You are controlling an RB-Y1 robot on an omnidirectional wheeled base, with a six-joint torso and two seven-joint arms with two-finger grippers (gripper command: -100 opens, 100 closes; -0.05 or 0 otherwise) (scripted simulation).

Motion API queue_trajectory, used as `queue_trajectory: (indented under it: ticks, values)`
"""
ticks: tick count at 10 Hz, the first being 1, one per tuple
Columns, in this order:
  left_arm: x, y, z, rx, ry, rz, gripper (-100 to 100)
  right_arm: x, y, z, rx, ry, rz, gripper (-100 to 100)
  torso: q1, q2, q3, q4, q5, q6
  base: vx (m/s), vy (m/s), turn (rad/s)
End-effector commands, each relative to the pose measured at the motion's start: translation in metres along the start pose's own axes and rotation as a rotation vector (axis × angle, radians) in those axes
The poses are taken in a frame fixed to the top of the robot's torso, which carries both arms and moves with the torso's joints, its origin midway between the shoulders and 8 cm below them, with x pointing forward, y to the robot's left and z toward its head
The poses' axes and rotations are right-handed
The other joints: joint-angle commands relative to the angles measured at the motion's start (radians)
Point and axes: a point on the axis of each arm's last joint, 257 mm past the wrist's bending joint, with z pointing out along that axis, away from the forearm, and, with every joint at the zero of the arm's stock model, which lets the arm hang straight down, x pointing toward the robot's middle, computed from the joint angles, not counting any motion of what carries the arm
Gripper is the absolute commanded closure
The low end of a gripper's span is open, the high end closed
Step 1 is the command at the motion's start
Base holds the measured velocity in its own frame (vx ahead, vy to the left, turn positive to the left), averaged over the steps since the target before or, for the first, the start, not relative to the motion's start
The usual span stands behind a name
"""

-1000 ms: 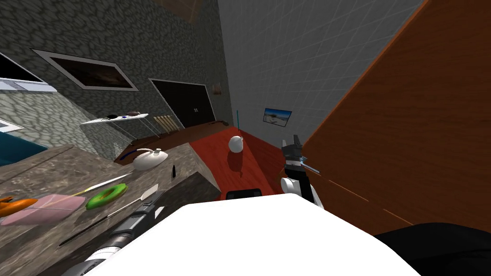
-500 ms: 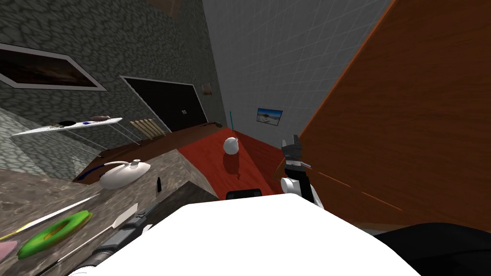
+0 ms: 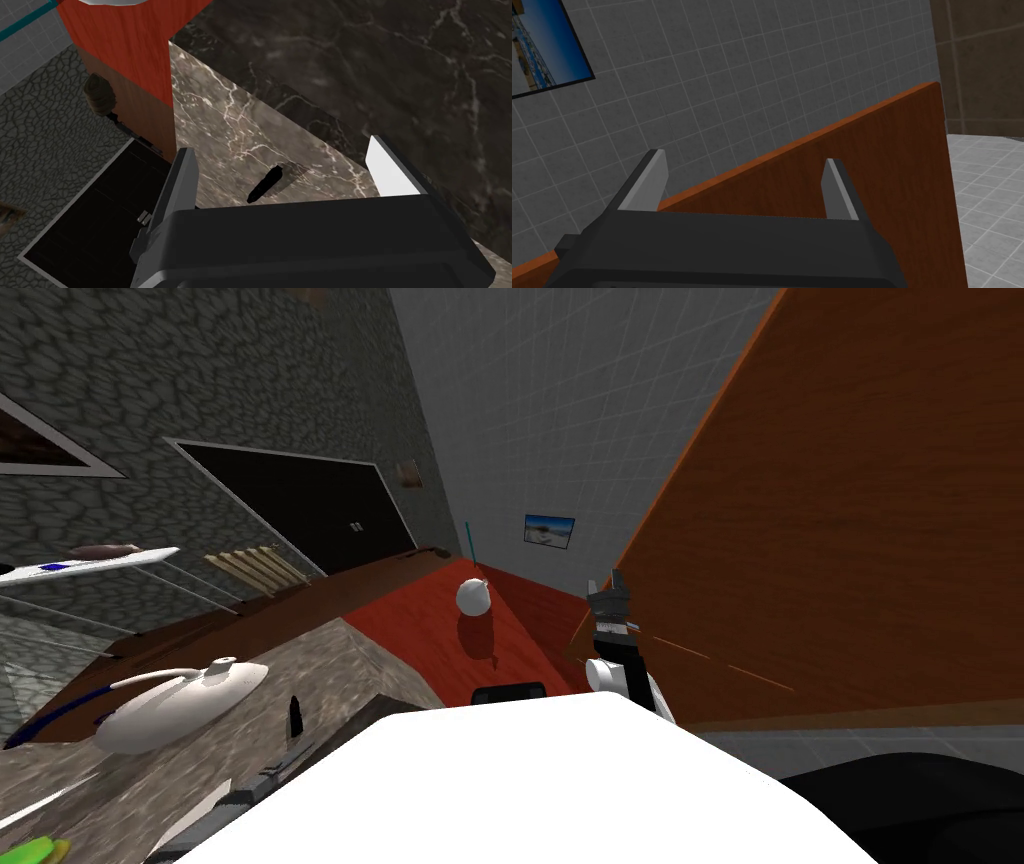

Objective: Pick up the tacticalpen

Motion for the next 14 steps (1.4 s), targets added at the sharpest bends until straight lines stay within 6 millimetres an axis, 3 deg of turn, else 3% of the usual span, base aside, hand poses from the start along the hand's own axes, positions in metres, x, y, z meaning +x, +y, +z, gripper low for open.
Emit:
queue_trajectory:
  ticks: [1, 2, 8, 14]
  values:
    - [-0.001, 0.022, -0.007, -0.089, 0.028, 0.032, -100, 0.0, 0.0, 0.0, 0.0, 0.0, 0.0, 0, 0.0, 0.0, 0.0, 0.0, 0.0, 0.0, 0.141, 0.137, -0.267]
    - [-0.001, 0.023, -0.007, -0.094, 0.029, 0.032, -100, 0.0, 0.0, 0.0, 0.0, 0.0, 0.0, 0, 0.003, -0.002, -0.001, -0.001, 0.001, 0.0, 0.087, 0.116, -0.102]
    - [-0.004, 0.083, -0.034, -0.351, 0.125, 0.134, -100, 0.0, 0.0, 0.0, 0.0, 0.0, 0.0, 0, 0.005, -0.001, -0.001, 0.0, 0.001, -0.001, 0.091, 0.138, -0.181]
    - [-0.003, 0.116, -0.055, -0.513, 0.218, 0.219, -100, 0.0, 0.0, 0.0, 0.0, 0.0, 0.0, 0, -0.001, 0.001, 0.0, 0.0, 0.0, -0.001, 0.058, 0.119, -0.119]
